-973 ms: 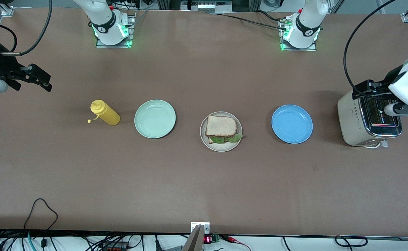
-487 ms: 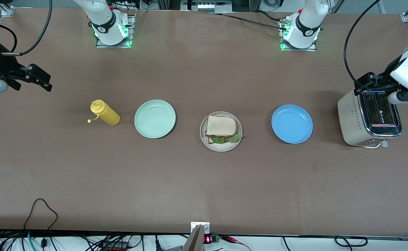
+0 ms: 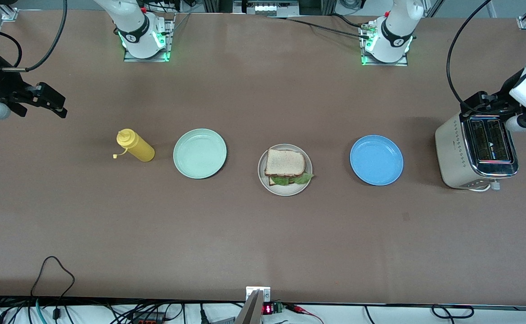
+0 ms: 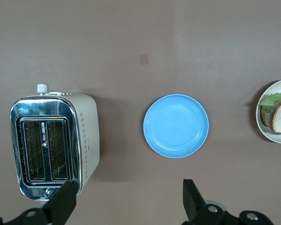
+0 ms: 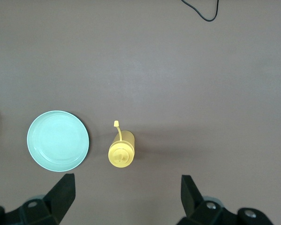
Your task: Make sandwich in beige plate with both arms
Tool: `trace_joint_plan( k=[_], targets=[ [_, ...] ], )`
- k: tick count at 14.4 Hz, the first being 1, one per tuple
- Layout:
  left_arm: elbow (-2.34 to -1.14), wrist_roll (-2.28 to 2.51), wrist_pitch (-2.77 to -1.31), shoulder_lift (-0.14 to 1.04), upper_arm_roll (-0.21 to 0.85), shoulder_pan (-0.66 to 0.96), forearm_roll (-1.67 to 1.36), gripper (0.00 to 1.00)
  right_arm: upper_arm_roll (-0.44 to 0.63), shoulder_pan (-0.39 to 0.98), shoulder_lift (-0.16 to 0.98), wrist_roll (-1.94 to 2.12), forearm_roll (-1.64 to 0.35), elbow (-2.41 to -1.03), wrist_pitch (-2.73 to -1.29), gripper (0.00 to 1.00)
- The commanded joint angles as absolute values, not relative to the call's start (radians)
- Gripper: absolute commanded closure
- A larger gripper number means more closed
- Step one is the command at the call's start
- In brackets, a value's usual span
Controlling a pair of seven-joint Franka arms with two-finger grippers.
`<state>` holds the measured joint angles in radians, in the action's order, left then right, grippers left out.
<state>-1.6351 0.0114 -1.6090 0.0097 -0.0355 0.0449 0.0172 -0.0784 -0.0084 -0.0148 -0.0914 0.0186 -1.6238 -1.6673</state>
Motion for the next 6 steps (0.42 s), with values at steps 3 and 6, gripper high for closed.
trace_joint_plan(
  k=[3,6],
  targets=[
    [-1.647,-0.014,-1.588,-0.012,-0.046,0.066,0.0,0.0,-0.084,-0.012,-0.009,-0.084,0.015,-1.6,-1.646,0.0],
    [-1.646,-0.014,-1.583,-0.012,-0.044,0.064,0.0,0.0,-0.084,-0.012,-0.011,-0.083,0.014,-1.598,-1.644,0.0]
  ],
)
